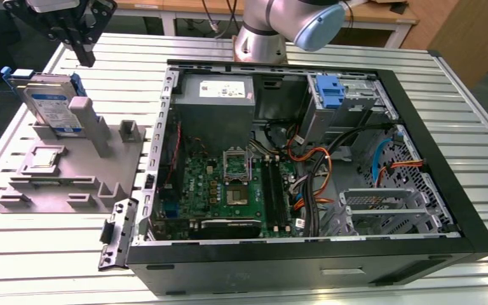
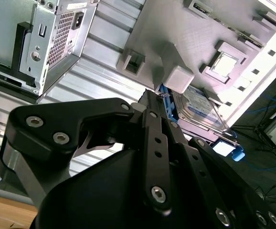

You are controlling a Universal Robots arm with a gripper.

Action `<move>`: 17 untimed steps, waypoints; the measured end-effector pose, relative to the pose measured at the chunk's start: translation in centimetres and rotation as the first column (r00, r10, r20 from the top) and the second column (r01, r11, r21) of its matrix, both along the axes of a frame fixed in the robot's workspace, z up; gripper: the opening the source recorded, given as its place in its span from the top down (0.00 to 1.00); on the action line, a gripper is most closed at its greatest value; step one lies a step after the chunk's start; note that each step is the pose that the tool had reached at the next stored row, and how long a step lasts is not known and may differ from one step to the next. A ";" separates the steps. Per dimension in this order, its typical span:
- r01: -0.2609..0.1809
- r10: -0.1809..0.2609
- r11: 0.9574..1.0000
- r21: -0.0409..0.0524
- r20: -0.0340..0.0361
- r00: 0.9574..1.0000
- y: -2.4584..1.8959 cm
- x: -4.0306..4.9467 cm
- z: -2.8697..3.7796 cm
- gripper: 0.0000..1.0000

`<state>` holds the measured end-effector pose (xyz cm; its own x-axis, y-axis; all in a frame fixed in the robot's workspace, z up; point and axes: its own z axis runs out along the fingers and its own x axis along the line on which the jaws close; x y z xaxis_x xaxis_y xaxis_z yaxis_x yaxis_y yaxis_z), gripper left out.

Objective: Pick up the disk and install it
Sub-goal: 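Reach for the disk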

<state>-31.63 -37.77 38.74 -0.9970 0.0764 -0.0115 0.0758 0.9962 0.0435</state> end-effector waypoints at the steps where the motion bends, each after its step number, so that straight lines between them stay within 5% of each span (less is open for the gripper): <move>1: 0.000 0.000 1.000 0.000 0.000 1.000 0.00 -0.03 0.00 0.90; 17: 0.000 0.000 1.000 0.000 0.000 1.000 0.00 -0.49 -0.03 0.90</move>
